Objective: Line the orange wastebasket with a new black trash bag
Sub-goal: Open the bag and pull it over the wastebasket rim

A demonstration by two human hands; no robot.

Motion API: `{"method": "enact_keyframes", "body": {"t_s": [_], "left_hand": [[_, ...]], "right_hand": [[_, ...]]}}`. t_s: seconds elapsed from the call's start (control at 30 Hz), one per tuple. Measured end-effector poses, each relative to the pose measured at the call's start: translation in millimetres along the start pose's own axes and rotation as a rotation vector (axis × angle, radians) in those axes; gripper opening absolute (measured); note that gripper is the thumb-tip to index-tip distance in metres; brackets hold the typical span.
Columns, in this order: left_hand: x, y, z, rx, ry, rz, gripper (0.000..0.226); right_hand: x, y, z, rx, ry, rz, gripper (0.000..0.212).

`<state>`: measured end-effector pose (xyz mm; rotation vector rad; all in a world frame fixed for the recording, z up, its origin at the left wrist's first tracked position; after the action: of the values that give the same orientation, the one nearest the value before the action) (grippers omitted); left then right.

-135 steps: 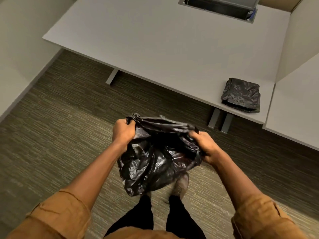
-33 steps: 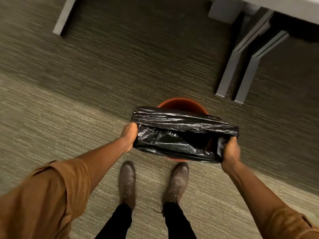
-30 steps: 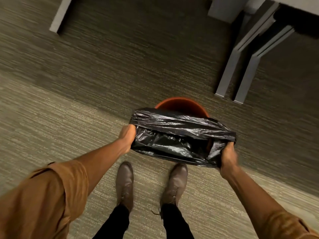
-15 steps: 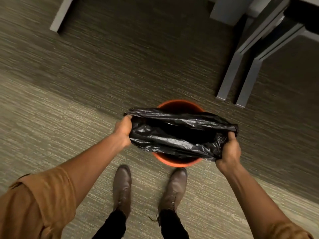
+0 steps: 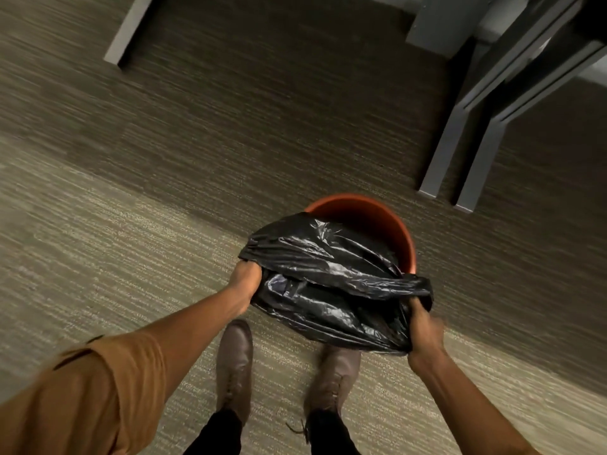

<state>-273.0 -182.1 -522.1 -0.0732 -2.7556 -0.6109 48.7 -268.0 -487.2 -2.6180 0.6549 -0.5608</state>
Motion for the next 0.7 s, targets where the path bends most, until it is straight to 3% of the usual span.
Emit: {"method": "enact_keyframes", "body": {"t_s": [0.2, 0.33, 0.43, 0.7], "left_hand": [[-16.6, -19.0, 20.9, -0.116, 0.039, 0.052, 0.035], [-29.6, -33.6, 36.6, -0.167, 0.032, 0.038, 0.017], [-37.9, -33.0, 43.5, -0.181, 0.020, 0.000, 0.024], [-38.3, -0.1, 63.8, -0.191, -0.059, 0.042, 0.024]], "right_hand": [[1.4, 21.5, 33.5, -0.020, 0.200, 0.052, 0.030], [1.9, 35.3, 52.6, 0.016, 0.234, 0.084, 0.027], [0.6, 40.0, 64.1, 0.043, 0.229, 0.140, 0.021], [-1.2, 4.5, 103.9, 0.054, 0.196, 0.166, 0.050]]}}
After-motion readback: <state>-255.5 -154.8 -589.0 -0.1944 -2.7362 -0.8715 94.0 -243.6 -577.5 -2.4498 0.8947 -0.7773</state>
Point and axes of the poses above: each hand's wrist, its own z-axis towards the middle knuckle, its own x-axis out of the back of the hand, y = z × x, the point moved 1 cm from there along z, towards the middle knuckle
